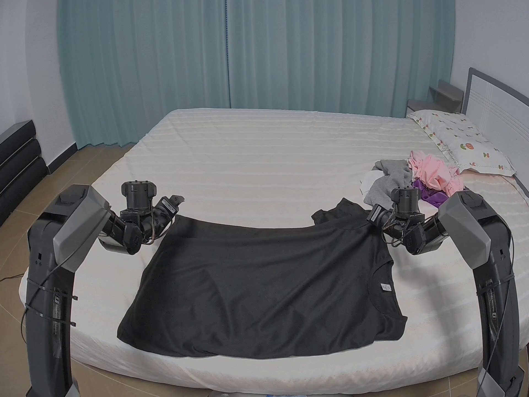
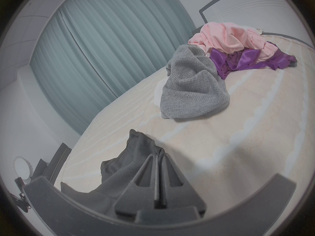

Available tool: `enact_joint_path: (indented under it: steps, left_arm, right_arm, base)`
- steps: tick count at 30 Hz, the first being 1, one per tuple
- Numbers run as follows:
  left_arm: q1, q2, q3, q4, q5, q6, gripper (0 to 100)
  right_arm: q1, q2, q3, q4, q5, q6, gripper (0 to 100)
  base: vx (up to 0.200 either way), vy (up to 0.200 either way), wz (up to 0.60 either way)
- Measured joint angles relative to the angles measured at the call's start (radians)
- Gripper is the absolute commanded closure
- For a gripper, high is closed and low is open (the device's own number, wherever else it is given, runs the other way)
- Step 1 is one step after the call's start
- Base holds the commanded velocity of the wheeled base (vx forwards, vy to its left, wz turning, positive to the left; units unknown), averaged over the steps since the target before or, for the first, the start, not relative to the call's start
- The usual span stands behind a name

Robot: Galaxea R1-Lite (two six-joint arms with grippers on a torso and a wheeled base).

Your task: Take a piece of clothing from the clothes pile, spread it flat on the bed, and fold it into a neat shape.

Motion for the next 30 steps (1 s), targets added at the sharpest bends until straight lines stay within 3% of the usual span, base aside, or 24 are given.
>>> enact_joint_path:
  steps: [12,13,22,30]
  left_arm:
    - [-0.016,0.134,-0.132,0.009,0.05,0.012,0]
    - [-0.016,0.138,-0.136,0.009,0.05,0.012,100]
    - [-0.014,0.155,-0.153,0.019,0.052,0.013,100]
    - [0.003,0.143,-0.153,0.024,0.11,0.036,100]
  right_arm:
    - [0.013,0.0,0.017,-0.001,0.0,0.021,100]
    - [0.015,0.0,0.017,-0.001,0.0,0.021,100]
    - [0.026,0.0,0.011,-0.001,-0.001,0.021,100]
    - [0.019,0.0,-0.003,-0.074,-0.014,0.018,100]
  base:
    - [0.0,0.0,0.0]
    - [0.0,0.0,0.0]
    - [0.0,0.0,0.0]
    - [0.0,0.0,0.0]
